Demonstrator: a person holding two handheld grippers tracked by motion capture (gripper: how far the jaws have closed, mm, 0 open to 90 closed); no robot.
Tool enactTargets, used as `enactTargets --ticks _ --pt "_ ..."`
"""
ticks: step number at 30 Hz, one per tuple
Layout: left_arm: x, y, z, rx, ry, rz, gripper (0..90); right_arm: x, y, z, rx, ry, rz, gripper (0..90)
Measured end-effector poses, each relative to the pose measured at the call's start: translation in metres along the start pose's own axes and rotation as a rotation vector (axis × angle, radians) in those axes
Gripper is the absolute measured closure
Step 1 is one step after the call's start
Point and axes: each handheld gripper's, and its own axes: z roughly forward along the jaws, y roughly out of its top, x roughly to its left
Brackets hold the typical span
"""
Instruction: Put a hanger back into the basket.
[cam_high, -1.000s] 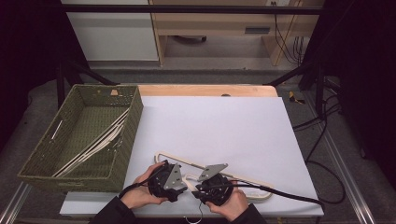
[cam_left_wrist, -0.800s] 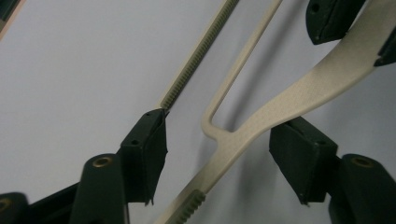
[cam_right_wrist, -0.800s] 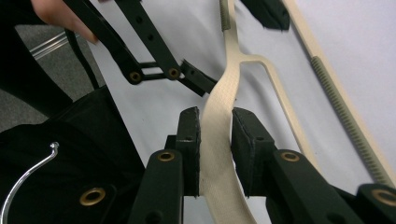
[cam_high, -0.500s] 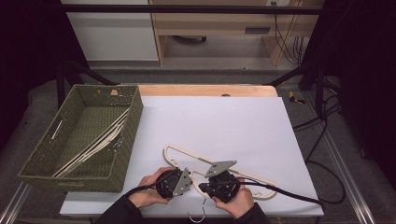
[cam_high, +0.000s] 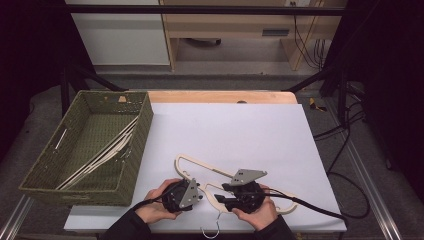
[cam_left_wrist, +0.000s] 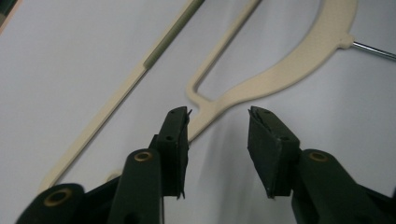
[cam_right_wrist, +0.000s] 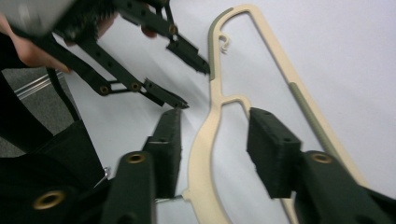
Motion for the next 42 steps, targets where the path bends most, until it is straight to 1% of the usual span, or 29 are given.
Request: enactTargets --ticks 1,4,5,7,8,9,10,13,16,17,18,19,20,21,22,23,25,26,27,29,31,32,33,36,37,38,40,41,42 --pt "0.002 -0.002 -0.002 -0.011 0.005 -0.033 56.6 0.001 -0.001 0.003 0.005 0.004 -0.001 53.4" --pt "0.01 -0.009 -0.009 -0.032 0.002 -0.127 48.2 0.004 -0.007 0.016 0.02 0.008 0.006 51.0" --pt "0.013 -0.011 -0.012 -0.045 0.001 -0.171 45.7 0.005 -0.009 0.02 0.032 0.01 0.005 51.0" --pt "0.016 -0.013 -0.015 -0.056 -0.002 -0.215 39.4 0.006 -0.013 0.031 0.057 0.007 0.004 51.5" --pt "0.017 -0.014 -0.016 -0.063 -0.001 -0.226 35.9 0.007 -0.016 0.036 0.079 0.002 0.008 52.2" --pt "0.018 -0.015 -0.017 -0.077 -0.004 -0.251 33.1 0.006 -0.017 0.039 0.088 -0.002 -0.005 53.2" --pt "0.019 -0.015 -0.017 -0.082 -0.004 -0.262 31.4 0.007 -0.02 0.043 0.102 -0.012 -0.002 54.5" --pt "0.02 -0.016 -0.018 -0.077 -0.001 -0.279 25.6 0.009 -0.023 0.049 0.131 -0.008 -0.009 57.2" --pt "0.02 -0.017 -0.017 -0.094 -0.019 -0.33 20.3 0.01 -0.024 0.05 0.125 -0.023 -0.026 60.3" --pt "0.021 -0.017 -0.017 -0.099 -0.023 -0.345 19.0 0.011 -0.024 0.049 0.131 -0.036 -0.02 62.1" --pt "0.022 -0.017 -0.018 -0.104 -0.027 -0.358 17.1 0.013 -0.024 0.05 0.131 -0.049 -0.038 63.5" --pt "0.023 -0.017 -0.018 -0.11 -0.029 -0.374 15.9 0.014 -0.024 0.05 0.137 -0.06 -0.029 63.8" --pt "0.023 -0.017 -0.019 -0.117 -0.032 -0.391 14.8 0.015 -0.024 0.05 0.138 -0.062 -0.04 64.3" --pt "0.024 -0.018 -0.02 -0.122 -0.034 -0.402 14.0 0.016 -0.023 0.051 0.149 -0.072 -0.039 65.0" --pt "0.025 -0.018 -0.02 -0.126 -0.038 -0.409 13.6 0.017 -0.023 0.051 0.154 -0.08 -0.053 65.9" --pt "0.025 -0.018 -0.021 -0.131 -0.037 -0.416 13.5 0.019 -0.022 0.051 0.154 -0.088 -0.045 67.4" --pt "0.026 -0.018 -0.021 -0.136 -0.033 -0.414 13.3 0.019 -0.022 0.051 0.159 -0.078 -0.043 72.5" --pt "0.025 -0.018 -0.021 -0.137 -0.036 -0.41 13.4 0.018 -0.022 0.051 0.161 -0.072 -0.045 72.9" --pt "0.025 -0.017 -0.021 -0.137 -0.034 -0.4 13.5 0.019 -0.021 0.051 0.168 -0.076 -0.026 73.0" --pt "0.024 -0.016 -0.02 -0.133 -0.036 -0.386 13.5 0.019 -0.02 0.052 0.17 -0.072 -0.013 73.1" --pt "0.022 -0.015 -0.018 -0.129 -0.041 -0.365 13.5 0.016 -0.018 0.051 0.181 -0.054 0.015 73.2" --pt "0.021 -0.014 -0.018 -0.13 -0.041 -0.358 13.5 0.015 -0.017 0.051 0.182 -0.055 0.017 73.3" --pt "0.021 -0.014 -0.018 -0.129 -0.042 -0.348 13.6 0.014 -0.017 0.05 0.183 -0.049 0.0 73.3" --pt "0.019 -0.012 -0.016 -0.128 -0.051 -0.323 13.6 0.013 -0.015 0.048 0.18 -0.04 0.029 73.3" --pt "0.018 -0.011 -0.015 -0.117 -0.054 -0.299 13.6 0.01 -0.014 0.046 0.167 -0.022 0.018 73.3" --pt "0.017 -0.01 -0.014 -0.113 -0.055 -0.286 13.6 0.008 -0.013 0.044 0.161 -0.01 0.027 73.3" --pt "0.014 -0.008 -0.012 -0.103 -0.063 -0.258 13.8 0.006 -0.012 0.04 0.155 0.0 0.035 73.3" --pt "0.013 -0.006 -0.009 -0.094 -0.066 -0.237 13.8 0.005 -0.011 0.039 0.15 0.008 0.027 73.3" --pt "0.011 -0.004 -0.007 -0.082 -0.066 -0.21 14.1 0.005 -0.01 0.037 0.142 0.013 0.038 73.3"
